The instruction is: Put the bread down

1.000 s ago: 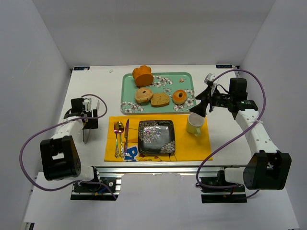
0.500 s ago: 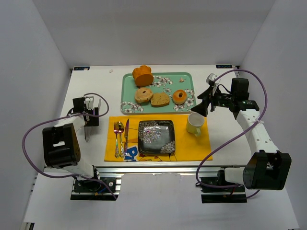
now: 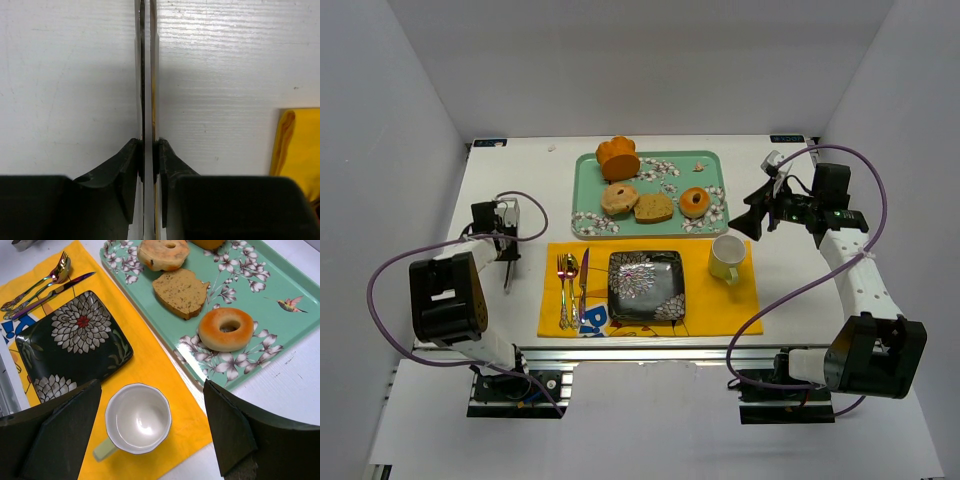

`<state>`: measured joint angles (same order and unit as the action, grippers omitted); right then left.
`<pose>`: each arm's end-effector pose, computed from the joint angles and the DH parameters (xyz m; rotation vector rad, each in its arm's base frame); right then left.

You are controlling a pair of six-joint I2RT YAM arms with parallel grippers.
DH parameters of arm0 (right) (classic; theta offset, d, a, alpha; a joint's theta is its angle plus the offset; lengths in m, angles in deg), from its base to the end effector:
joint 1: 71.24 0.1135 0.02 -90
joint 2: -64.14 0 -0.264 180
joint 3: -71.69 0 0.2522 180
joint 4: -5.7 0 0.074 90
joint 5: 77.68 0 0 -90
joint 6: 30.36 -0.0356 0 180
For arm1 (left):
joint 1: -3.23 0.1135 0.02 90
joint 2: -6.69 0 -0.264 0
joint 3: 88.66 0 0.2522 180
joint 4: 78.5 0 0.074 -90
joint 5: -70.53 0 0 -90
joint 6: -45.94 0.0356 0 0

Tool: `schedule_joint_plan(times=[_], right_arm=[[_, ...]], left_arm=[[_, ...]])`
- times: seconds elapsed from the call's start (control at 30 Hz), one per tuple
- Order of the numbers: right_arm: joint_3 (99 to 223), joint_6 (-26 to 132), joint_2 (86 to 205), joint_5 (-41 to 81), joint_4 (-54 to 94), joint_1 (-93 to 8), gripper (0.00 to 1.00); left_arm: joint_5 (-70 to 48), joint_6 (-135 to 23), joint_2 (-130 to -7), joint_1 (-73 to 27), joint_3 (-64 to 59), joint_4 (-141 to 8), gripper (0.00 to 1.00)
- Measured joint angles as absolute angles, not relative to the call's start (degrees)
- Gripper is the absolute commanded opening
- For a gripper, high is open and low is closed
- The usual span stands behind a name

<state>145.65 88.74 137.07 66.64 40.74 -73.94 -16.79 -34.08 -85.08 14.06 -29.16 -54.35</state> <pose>0.2743 0.0160 0.3174 -0.9334 1.7224 0.6573 0.2969 0.0551 0.1514 -0.0009 2.5559 0.0805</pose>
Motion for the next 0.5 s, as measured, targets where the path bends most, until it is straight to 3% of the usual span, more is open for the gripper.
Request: schedule_joint_plan(times=[0.1,0.2,0.33,0.4,0.5], right_arm=[[145.68,88.77,137.07,66.66,40.74,-74.16,0.88],[145.78,88.7,137.07,66.69,40.72,-74.16,0.88],[146.22,88.53,137.07,66.9,40.67,-74.18,0.88],[146.31,88.53,137.07,66.93,40.67,-74.18,0.88],[146.31,88.5,137.07,66.99,40.67,-74.18,0.88]], left_arm=[[-15.57,-34.94,-84.92,14.06,-26.54,-49.67,0.14],[-12.77,-37.43,-84.36,14.02,-20.7,-44.84,0.17],[-10.54,-41.67,-82.78,12.4,-11.02,-39.33,0.31],[-9.64,-43.42,-82.1,10.5,-6.78,-37.1,0.44],[-7.76,-46.74,-80.81,6.85,-3.52,-33.82,0.49]])
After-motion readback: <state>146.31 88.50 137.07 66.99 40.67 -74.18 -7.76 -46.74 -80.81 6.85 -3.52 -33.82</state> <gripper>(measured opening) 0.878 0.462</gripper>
